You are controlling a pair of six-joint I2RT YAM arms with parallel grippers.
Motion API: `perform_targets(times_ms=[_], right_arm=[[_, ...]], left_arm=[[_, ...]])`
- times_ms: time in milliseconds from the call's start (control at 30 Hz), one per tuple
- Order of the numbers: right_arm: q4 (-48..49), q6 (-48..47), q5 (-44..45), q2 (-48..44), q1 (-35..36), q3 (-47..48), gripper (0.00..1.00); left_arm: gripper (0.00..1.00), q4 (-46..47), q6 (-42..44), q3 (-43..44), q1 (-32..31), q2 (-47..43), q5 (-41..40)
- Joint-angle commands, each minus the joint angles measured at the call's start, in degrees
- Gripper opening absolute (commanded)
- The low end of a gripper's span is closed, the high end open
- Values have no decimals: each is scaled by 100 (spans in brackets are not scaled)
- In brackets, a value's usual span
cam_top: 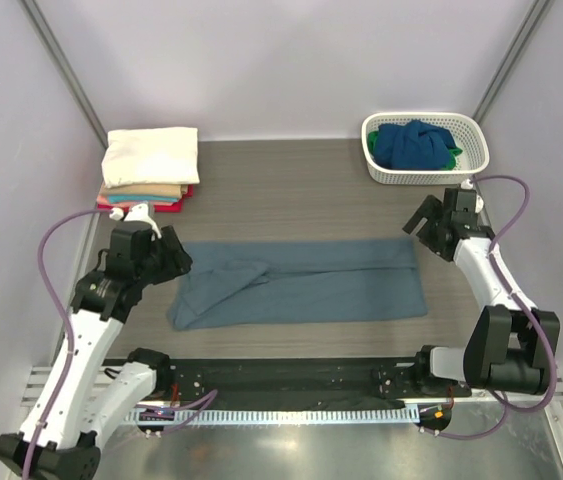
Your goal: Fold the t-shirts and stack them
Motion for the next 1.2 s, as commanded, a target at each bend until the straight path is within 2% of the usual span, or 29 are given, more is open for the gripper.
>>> perform_targets(times_ms=[0, 133, 200, 367, 433, 467, 633, 667, 733, 767, 833, 867, 900, 933, 967, 1000, 1033, 1067, 1100, 1133, 1167], right_arm=[[86, 19, -345, -333, 130, 269, 88], [166, -25, -725, 139, 718, 445, 85], [201, -17, -786, 439, 1053, 436, 84], [482, 18, -927, 1441, 1318, 173, 81], [578, 71, -1102, 1635, 1318, -20, 81], [709, 89, -1164, 1731, 1318, -108, 81], [790, 273, -1419, 1575, 1327, -706, 79], [781, 352, -1472, 1444, 1327, -811, 78], [781, 536, -1603, 1013, 1370, -1180, 76], [790, 824, -1734, 855, 1449, -1477, 75], [964, 1247, -1806, 284, 2044, -1839, 75], [940, 1597, -1354, 65, 2404, -2084, 74], [870, 2271, -1010, -259, 2825, -2139, 75], [1043, 2695, -806, -802, 3839, -2209, 75], [1341, 3134, -674, -1025, 4301, -2401, 75], [1692, 3913, -646, -1106, 4819, -2429, 74], [2008, 4043, -629, -1098, 5216, -2333, 74], [1855, 4044, -550, -845, 5881, -2098, 75], [1531, 3887, -253, -712, 6123, -1364, 77], [780, 3555, 80, -546, 6317, -974, 79], [477, 3378, 284, -396, 6562, -648, 80]], left_arm=[[60, -221, -553, 65, -4, -308, 344], [59, 139, -1117, -576, -13, -406, 390], [56, 473, -1345, -998, -48, -160, 354], [55, 1622, -2031, -1596, -548, 902, -120], [54, 2010, -2119, -1650, -645, 1675, -120], [52, 2291, -2190, -1597, -672, 2017, -129], [48, 2504, -2190, -904, -716, 4057, -269], [40, 2539, -2147, -581, -716, 4303, -348], [35, 2548, -2094, -158, -725, 5068, -401], [39, 2496, -2033, 375, -725, 5375, -358], [40, 2434, -1997, 1010, -725, 6271, -227], [42, 2365, -1962, 1788, -734, 6579, -147], [42, 2312, -1831, 2265, -760, 6904, -34], [42, 2163, -1725, 2827, -838, 7673, 37], [42, 1666, -1611, 4216, -874, 8063, 99], [42, 1347, -1436, 5031, -918, 8537, 239], [42, 1022, -1095, 5891, -988, 8959, 379], [44, 427, -865, 7684, -1032, 9799, 485], [46, 143, -706, 8598, -1067, 10164, 721], [48, -121, -540, 9460, -1102, 10472, 941], [55, -376, -512, 10669, -1094, 10789, 1091]])
